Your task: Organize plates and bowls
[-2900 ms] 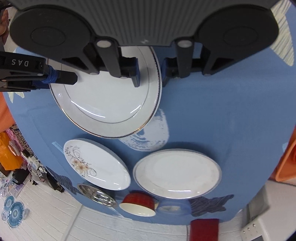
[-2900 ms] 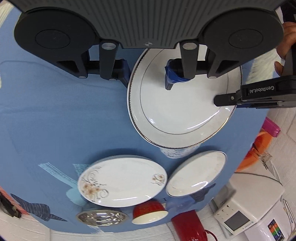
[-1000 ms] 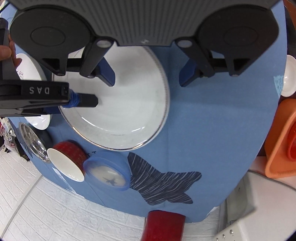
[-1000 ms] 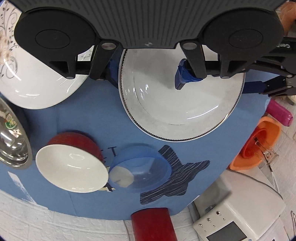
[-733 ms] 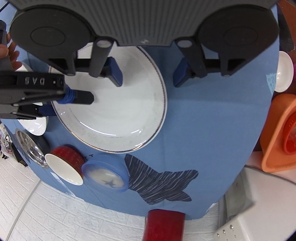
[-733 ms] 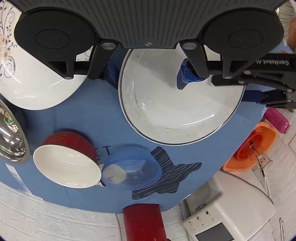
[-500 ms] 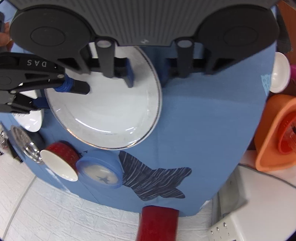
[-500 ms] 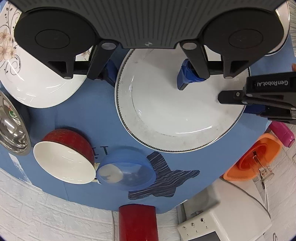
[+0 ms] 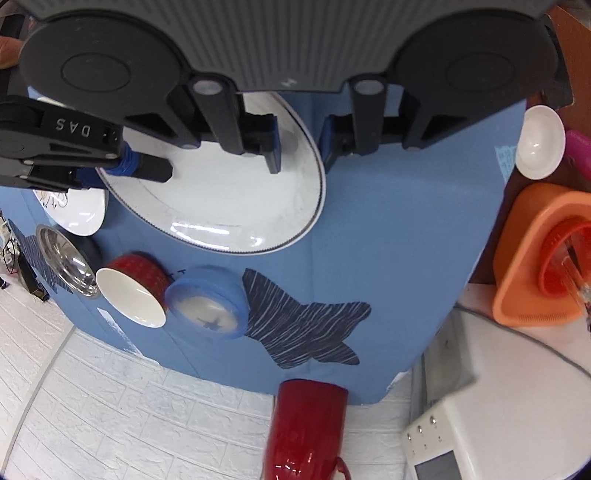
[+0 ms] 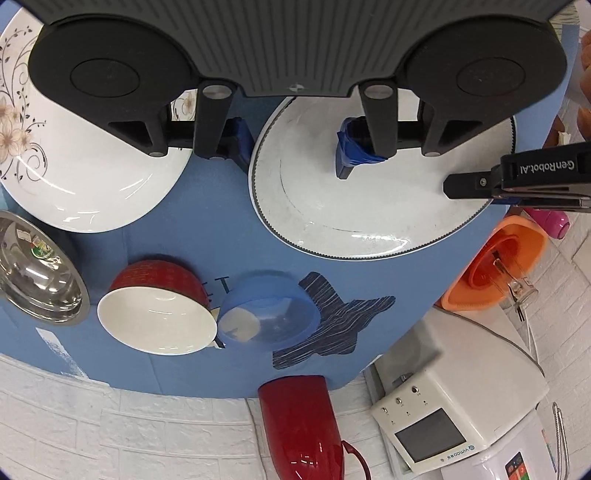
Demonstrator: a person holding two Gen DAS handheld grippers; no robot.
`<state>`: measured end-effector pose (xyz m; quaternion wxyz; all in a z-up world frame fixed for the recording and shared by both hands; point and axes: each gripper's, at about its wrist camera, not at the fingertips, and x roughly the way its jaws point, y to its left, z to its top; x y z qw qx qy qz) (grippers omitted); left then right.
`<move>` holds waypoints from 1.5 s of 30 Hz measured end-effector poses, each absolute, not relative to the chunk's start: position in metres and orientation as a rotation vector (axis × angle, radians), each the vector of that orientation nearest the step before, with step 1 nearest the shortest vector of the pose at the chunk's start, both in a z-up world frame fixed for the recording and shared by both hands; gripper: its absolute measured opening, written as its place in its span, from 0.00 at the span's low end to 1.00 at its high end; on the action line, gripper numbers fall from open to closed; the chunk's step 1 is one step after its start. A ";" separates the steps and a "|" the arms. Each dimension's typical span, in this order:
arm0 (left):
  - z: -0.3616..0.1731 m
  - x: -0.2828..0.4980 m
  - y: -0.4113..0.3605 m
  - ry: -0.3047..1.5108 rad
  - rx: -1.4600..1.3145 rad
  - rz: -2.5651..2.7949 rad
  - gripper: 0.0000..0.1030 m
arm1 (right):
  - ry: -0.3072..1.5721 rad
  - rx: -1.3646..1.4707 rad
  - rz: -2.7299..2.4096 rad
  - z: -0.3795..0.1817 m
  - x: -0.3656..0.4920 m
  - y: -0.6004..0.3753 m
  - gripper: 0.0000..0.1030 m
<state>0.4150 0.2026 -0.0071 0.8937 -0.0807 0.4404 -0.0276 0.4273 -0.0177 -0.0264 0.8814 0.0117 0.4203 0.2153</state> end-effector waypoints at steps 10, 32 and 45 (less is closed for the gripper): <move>0.010 0.344 0.207 0.862 -0.167 -0.048 0.10 | 0.825 0.059 0.499 -0.011 0.363 -0.019 0.35; -0.028 0.239 0.206 0.848 -0.253 -0.171 0.37 | 0.791 0.022 0.506 -0.045 0.274 -0.024 0.39; -0.019 0.244 0.235 1.029 -0.341 -0.289 0.53 | 0.728 0.047 0.513 -0.025 0.275 -0.040 0.38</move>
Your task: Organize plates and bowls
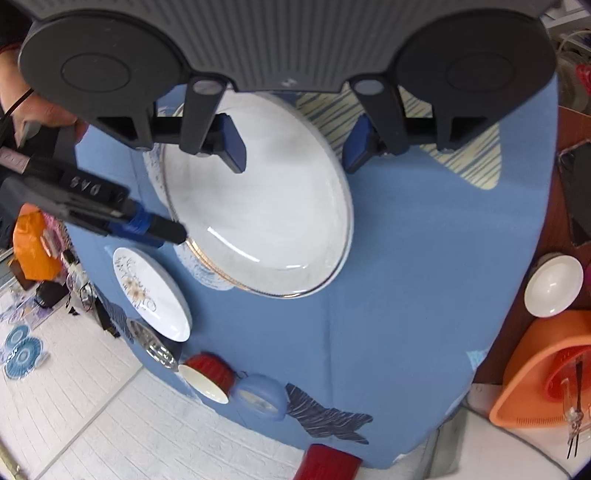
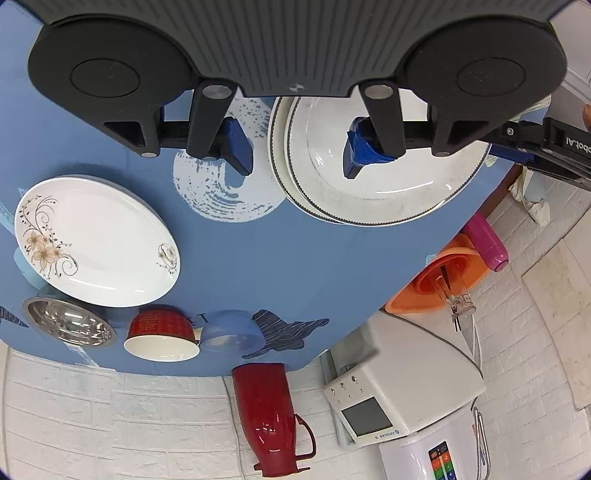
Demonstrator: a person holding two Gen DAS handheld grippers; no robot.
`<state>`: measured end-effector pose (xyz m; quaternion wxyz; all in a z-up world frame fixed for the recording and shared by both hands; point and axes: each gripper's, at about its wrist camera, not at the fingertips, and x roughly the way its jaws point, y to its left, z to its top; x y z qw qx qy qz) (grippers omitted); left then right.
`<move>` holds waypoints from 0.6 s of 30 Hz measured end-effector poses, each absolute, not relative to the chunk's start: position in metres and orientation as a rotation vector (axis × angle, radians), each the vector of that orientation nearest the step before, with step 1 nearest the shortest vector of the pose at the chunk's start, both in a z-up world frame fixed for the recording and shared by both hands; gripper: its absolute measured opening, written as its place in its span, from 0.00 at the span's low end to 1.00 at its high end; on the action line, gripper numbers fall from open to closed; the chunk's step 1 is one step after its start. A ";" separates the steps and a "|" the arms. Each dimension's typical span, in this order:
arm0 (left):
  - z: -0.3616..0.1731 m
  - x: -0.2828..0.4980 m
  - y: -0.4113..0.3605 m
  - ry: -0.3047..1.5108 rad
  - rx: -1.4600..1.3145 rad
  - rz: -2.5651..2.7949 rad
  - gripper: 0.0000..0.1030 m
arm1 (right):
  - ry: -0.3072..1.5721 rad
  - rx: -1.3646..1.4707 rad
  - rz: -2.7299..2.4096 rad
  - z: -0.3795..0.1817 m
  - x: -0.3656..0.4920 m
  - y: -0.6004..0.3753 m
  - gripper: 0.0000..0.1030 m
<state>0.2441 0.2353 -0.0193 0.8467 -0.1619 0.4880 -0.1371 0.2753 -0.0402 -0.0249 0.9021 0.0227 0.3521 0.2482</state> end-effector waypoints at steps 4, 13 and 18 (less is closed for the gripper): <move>-0.019 0.246 0.238 1.067 -0.324 -0.315 0.53 | 0.735 0.120 0.522 -0.023 0.276 -0.059 0.38; 0.040 0.290 0.201 0.895 -0.204 -0.308 0.58 | 0.718 0.131 0.359 0.007 0.294 -0.131 0.39; 0.038 0.353 0.132 0.931 -0.180 -0.395 0.60 | 0.819 0.083 0.215 0.010 0.342 -0.169 0.41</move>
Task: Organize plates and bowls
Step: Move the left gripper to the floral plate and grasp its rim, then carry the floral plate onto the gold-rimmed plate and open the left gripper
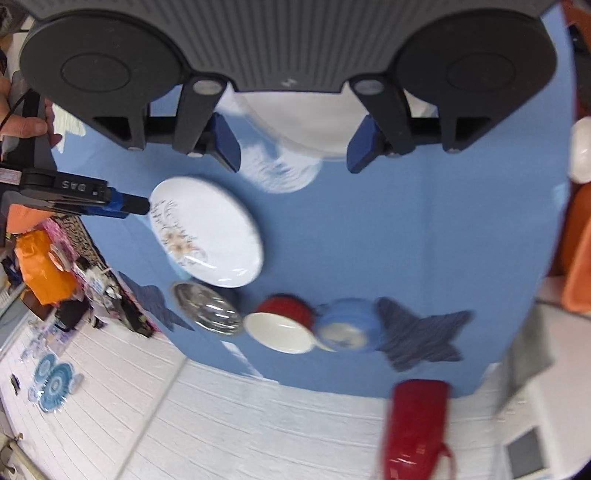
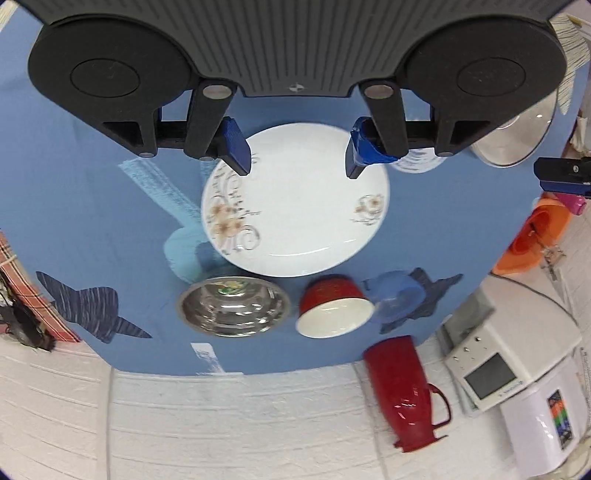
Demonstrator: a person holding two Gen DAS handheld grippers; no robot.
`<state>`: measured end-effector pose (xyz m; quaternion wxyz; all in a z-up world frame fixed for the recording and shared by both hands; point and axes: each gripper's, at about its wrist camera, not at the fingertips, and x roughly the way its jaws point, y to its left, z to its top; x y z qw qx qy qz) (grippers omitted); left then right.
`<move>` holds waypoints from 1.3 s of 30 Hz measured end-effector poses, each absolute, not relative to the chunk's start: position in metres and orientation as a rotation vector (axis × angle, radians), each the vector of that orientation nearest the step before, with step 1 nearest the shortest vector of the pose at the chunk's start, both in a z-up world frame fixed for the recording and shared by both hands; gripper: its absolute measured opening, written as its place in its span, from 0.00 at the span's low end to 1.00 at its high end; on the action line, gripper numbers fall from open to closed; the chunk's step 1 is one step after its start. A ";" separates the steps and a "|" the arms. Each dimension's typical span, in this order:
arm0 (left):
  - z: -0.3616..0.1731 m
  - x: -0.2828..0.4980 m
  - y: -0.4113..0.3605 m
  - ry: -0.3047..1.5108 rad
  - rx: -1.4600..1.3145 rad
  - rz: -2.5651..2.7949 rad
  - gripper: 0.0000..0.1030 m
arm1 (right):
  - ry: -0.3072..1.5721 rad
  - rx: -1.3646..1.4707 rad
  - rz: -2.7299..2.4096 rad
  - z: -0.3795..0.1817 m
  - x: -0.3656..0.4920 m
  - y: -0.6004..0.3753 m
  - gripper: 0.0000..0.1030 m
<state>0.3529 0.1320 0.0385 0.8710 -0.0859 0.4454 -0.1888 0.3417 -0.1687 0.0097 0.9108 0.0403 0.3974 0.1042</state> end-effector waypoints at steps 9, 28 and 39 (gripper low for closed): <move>-0.016 0.460 0.043 1.078 -0.165 -0.395 0.60 | 1.017 0.025 0.136 -0.040 0.427 -0.186 0.43; -0.038 0.468 0.036 1.078 -0.180 -0.348 0.07 | 0.962 -0.007 0.236 -0.043 0.419 -0.174 0.45; 0.000 0.425 0.064 0.993 -0.140 -0.330 0.07 | 0.870 -0.007 0.261 -0.014 0.381 -0.146 0.51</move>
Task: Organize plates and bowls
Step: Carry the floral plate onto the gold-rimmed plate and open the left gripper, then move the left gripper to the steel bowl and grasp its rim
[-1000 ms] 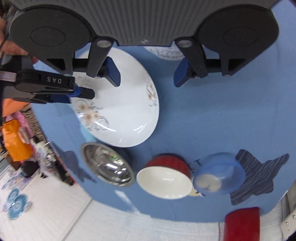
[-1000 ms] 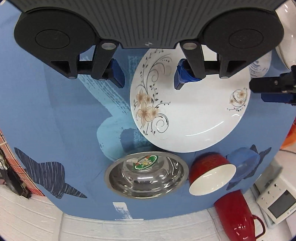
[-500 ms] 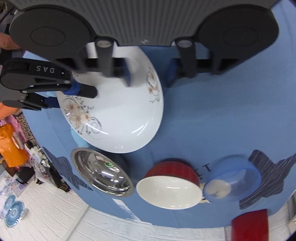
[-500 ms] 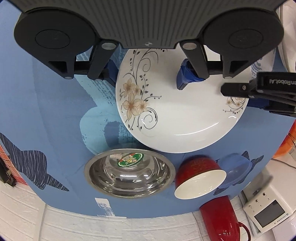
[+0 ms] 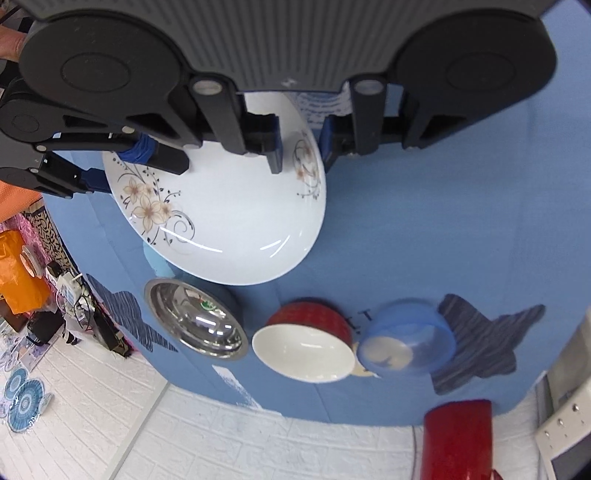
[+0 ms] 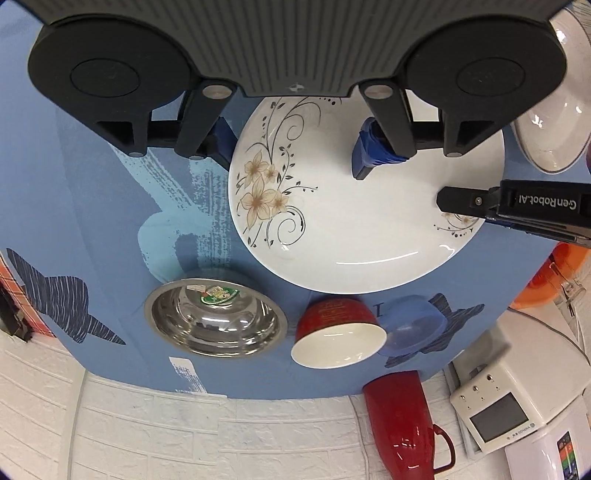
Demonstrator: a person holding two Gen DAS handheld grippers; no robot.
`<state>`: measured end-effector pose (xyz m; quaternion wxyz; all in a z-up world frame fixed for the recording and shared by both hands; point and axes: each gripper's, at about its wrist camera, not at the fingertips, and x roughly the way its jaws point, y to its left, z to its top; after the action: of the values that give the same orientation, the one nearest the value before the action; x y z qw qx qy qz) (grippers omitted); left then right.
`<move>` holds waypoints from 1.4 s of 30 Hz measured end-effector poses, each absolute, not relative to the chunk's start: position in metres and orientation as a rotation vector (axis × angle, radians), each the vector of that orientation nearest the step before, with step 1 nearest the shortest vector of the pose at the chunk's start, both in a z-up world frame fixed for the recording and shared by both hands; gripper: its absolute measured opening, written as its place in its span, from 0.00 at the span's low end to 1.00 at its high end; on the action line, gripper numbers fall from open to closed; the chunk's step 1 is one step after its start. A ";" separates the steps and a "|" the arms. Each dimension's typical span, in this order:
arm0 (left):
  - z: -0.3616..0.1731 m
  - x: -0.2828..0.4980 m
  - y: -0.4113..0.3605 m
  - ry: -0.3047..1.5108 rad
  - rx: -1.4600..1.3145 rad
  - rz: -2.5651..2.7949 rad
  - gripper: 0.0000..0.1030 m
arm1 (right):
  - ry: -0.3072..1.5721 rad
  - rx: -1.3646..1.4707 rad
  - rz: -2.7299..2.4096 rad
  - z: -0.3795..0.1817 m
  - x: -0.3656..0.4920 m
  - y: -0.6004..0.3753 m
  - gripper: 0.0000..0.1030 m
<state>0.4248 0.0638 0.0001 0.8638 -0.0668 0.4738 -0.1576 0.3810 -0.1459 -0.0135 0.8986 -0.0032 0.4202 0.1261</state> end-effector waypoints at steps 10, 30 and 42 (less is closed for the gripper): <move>0.038 0.325 0.139 0.940 -0.145 -0.231 0.08 | 0.827 -0.003 0.400 0.018 0.313 -0.079 0.53; -0.013 0.242 0.210 0.965 -0.211 -0.188 0.52 | 0.879 -0.099 0.528 -0.016 0.263 -0.002 0.54; 0.036 0.242 0.218 0.825 -0.192 -0.183 0.59 | 0.778 -0.036 0.502 0.020 0.264 -0.058 0.53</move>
<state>0.2420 0.2183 0.0360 0.9076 -0.0930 0.3997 -0.0885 0.2638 -0.0579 0.0199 0.8947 -0.0175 0.3750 0.2419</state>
